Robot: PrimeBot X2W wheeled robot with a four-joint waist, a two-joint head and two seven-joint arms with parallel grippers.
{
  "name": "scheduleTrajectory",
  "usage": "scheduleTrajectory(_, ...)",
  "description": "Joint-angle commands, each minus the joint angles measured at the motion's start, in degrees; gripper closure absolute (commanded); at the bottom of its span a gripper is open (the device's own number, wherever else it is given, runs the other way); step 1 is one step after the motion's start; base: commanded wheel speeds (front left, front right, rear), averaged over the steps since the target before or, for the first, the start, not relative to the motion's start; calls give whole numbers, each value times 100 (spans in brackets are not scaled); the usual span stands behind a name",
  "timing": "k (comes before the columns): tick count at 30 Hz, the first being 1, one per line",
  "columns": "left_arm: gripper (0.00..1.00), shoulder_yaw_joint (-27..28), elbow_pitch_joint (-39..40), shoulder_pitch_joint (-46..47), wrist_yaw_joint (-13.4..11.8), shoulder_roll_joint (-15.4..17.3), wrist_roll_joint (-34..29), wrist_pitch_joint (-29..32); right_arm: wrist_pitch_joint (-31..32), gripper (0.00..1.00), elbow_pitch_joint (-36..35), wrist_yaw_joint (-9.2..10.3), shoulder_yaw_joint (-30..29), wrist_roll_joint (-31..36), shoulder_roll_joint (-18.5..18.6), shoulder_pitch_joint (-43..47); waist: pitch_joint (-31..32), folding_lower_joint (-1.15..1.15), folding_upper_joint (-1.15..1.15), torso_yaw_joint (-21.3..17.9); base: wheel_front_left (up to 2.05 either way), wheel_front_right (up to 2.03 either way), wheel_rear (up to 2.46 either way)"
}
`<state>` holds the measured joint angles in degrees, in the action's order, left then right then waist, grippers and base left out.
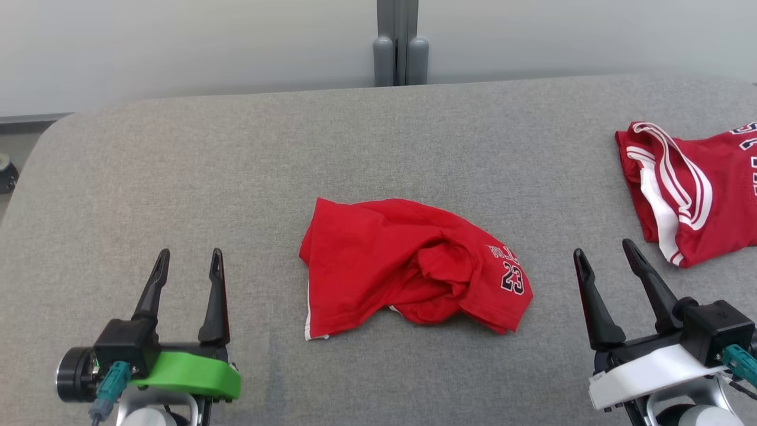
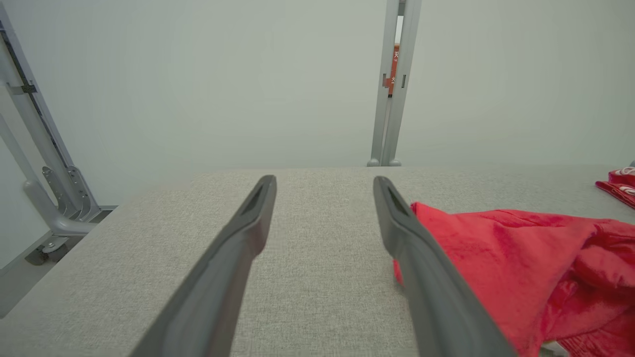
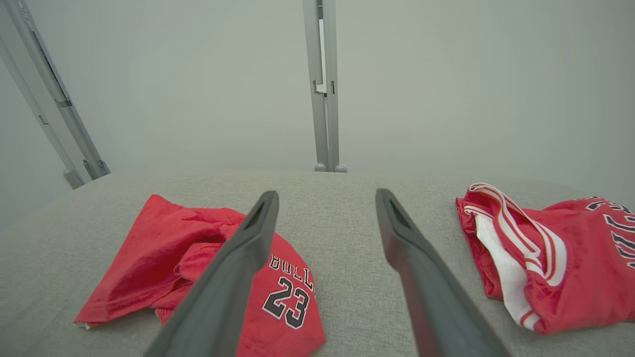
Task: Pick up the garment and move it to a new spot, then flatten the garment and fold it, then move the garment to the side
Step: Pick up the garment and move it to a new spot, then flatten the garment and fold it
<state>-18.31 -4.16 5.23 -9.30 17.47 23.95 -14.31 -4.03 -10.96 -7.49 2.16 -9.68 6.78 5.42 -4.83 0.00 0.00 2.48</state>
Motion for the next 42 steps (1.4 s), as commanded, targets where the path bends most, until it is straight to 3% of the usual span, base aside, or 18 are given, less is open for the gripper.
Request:
scheduleTrajectory(1,0,0,46,-150,-34,44,-1,23,14,0,34,0,-35,-33,9,114,133,0,0,26,0,0,0)
scheduleTrajectory(11,0,-76,153,-537,-73,82,113,129,101,0,5,0,-123,-4,-31,504,356,0,0,-59,0,0,0)
scheduleTrajectory(29,0,-50,215,-472,-165,98,165,93,155,0,-50,0,-118,2,-11,322,291,0,0,-79,0,0,0)
scheduleTrajectory(34,0,-47,431,-210,-215,41,84,61,278,0,76,0,333,-20,247,-88,-70,0,0,101,0,0,0)
scheduleTrajectory(42,0,-101,475,452,-36,-55,-72,-15,576,0,726,0,2068,-271,842,-1387,-845,0,0,617,0,0,0)
